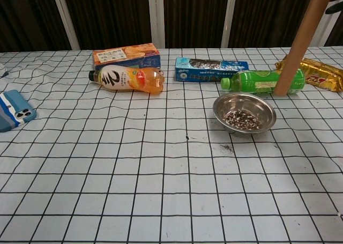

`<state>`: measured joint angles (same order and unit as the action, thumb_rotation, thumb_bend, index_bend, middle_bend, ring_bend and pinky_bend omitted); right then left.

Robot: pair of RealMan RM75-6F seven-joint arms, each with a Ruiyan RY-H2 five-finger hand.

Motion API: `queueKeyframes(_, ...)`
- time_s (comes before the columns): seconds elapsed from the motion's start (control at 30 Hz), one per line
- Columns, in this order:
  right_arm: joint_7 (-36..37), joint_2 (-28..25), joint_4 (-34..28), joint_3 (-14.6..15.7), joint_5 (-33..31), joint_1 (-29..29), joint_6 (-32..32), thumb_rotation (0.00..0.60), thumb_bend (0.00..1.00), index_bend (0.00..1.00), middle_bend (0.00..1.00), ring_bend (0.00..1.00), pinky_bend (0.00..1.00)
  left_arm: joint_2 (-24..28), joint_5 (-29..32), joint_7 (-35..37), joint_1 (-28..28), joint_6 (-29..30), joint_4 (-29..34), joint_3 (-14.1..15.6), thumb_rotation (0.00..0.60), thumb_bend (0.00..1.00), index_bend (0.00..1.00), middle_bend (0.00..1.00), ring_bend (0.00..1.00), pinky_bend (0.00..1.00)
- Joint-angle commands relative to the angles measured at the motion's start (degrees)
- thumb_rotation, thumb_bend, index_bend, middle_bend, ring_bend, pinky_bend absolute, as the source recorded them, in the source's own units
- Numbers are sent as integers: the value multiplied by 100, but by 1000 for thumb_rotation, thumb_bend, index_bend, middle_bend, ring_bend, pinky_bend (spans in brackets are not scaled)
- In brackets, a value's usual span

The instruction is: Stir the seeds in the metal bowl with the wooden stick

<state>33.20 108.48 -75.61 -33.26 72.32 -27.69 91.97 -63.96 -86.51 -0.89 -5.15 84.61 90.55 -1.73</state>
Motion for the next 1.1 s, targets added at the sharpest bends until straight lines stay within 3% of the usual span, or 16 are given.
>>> queueKeyframes(0.03,135,232,250,-53,-49,-175,-57,600,744,706,602,546,542,-2,24,-20,-12,-20,15,-12,600,125,22,0,0,0)
queueKeyframes(0.33,565,885,1052,-69,-2,-474,98,600,745,706,602,546,542,-21,95,-51,-25,-47,20,-39,600,125,25,0,0,0)
queueKeyframes(1.1,966,1628,2239,42,83,-693,270,600,744,706,602,546,542,-28,102,-57,-26,-39,22,-39,600,125,27,0,0,0)
